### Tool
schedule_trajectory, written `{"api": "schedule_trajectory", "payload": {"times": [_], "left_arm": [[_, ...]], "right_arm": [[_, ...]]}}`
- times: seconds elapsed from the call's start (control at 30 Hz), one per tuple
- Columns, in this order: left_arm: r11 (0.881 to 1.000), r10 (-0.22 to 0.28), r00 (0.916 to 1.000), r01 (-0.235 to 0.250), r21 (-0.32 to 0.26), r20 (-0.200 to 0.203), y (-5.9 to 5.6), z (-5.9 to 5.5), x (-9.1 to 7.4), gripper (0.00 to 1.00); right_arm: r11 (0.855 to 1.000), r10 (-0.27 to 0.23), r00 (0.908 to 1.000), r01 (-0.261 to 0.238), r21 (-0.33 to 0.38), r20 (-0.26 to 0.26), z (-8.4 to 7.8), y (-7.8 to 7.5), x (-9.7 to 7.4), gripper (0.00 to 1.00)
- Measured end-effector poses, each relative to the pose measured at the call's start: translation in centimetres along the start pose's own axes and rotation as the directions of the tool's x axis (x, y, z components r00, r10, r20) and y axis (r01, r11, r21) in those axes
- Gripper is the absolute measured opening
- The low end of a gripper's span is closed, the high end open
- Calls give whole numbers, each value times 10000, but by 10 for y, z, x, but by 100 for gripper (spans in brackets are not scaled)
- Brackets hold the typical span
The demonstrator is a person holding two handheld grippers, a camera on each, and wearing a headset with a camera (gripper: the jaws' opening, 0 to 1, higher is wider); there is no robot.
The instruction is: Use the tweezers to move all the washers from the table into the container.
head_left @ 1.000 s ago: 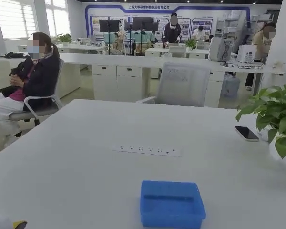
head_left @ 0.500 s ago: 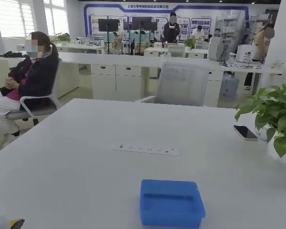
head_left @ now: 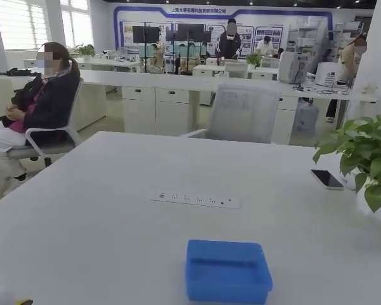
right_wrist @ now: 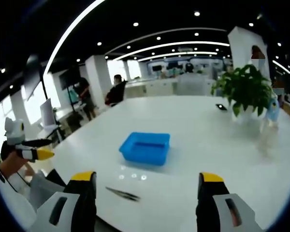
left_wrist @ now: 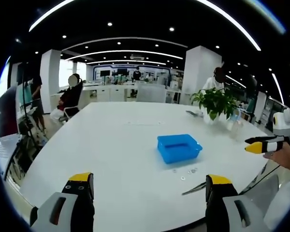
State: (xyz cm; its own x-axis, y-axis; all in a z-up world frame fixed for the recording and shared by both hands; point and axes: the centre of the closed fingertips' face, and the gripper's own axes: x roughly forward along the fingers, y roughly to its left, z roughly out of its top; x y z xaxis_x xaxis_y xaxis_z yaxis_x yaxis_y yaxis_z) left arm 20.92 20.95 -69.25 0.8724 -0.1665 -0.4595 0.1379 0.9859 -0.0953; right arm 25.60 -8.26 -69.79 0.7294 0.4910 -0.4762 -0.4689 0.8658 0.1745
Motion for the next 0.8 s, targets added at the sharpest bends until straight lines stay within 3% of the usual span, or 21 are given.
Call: {"api": "schedule_trajectory", "payload": {"times": [0.7,0.8], "left_arm": [[9998,-110,9995,114,163,-285,-3,-4,6,97],[9994,-309,9993,313,168,-232,-6,-3,6,99]], "right_arm": [[10000,-44,9998,43,-25,-178,-2,-2,2,85],[10000,-44,9998,44,-9,-196,-3,-1,2,85]]}}
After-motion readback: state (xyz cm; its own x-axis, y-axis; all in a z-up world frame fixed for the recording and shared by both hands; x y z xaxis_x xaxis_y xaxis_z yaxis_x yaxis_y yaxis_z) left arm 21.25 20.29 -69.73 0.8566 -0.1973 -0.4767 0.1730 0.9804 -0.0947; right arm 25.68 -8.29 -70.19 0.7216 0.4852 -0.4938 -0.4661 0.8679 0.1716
